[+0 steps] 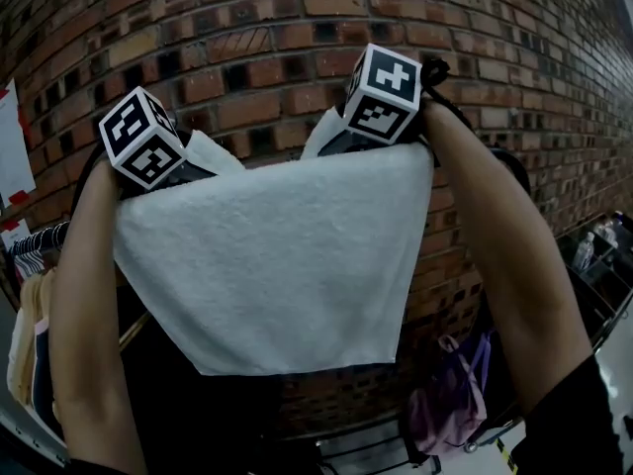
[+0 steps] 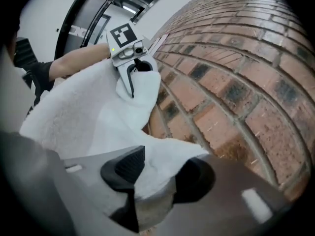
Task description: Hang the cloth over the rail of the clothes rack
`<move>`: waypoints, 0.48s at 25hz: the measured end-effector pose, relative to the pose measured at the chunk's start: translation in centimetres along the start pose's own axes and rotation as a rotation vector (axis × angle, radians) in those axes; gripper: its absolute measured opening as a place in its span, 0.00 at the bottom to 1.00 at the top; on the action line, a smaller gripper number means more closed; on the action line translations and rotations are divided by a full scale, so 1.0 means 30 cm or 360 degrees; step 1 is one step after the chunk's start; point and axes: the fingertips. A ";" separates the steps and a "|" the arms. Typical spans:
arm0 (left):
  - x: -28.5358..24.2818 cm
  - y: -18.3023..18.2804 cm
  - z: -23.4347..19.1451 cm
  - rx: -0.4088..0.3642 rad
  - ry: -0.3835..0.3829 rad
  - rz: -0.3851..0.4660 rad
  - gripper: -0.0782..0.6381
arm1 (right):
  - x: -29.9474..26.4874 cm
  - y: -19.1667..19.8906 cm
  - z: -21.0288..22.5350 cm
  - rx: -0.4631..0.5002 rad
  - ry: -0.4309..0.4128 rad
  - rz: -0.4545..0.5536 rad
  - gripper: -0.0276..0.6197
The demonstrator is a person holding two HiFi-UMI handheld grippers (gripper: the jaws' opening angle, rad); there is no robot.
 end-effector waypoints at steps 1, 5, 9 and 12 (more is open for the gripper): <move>-0.006 0.010 0.003 0.0003 0.0003 -0.0020 0.53 | 0.010 -0.016 -0.009 -0.0051 -0.0052 0.0069 0.30; -0.035 0.091 -0.011 -0.0027 -0.0037 -0.0225 0.52 | -0.003 0.059 0.021 0.0019 0.0072 -0.0172 0.30; -0.051 0.184 -0.013 -0.0026 -0.0053 -0.0398 0.52 | 0.003 0.072 0.037 0.0031 0.0103 -0.0197 0.30; -0.057 0.188 -0.005 -0.0003 -0.0028 -0.0389 0.52 | 0.018 0.110 0.076 0.0100 0.0210 -0.0339 0.30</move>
Point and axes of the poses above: the fingertips, and each gripper's own axes: x backward along the fingers, z to its right, y out of its underside, and after that the axes turned 5 degrees about -z, right-handed
